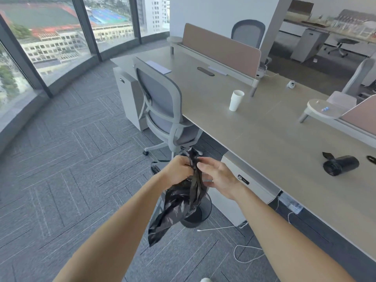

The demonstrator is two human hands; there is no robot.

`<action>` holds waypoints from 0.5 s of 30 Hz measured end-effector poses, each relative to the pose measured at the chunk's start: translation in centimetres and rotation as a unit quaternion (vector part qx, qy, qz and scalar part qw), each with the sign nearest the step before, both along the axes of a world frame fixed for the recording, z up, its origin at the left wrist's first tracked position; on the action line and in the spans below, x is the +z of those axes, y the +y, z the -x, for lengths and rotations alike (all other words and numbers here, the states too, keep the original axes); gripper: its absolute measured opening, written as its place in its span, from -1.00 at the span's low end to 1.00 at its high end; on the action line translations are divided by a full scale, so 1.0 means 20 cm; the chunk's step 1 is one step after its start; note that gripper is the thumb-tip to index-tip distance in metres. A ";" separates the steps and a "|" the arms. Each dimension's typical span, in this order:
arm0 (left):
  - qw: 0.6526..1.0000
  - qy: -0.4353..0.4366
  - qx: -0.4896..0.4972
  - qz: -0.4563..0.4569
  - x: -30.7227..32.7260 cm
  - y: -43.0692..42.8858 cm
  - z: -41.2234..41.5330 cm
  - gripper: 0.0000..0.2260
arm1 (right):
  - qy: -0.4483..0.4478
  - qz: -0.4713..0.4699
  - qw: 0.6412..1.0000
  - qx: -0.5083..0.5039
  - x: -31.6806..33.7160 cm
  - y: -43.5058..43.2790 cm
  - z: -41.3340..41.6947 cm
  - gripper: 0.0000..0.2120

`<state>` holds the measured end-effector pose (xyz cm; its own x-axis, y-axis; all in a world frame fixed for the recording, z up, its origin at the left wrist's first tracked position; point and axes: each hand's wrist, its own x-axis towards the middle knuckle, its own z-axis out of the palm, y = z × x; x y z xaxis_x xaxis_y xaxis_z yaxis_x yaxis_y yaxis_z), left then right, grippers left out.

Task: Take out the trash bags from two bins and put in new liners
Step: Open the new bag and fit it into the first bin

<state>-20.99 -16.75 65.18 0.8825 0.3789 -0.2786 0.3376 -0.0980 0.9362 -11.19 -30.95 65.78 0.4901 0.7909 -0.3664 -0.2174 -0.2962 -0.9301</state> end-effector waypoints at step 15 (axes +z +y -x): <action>0.949 -0.062 0.058 0.302 0.04 0.03 0.06 -0.83 | 0.066 -0.036 0.994 -0.079 0.02 0.03 -0.02 -0.81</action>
<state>-22.17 -16.21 65.92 0.8849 0.2790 -0.3729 0.1973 0.5008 0.8428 -10.79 -30.29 66.14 0.5619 0.7345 -0.3804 -0.3773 -0.1816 -0.9081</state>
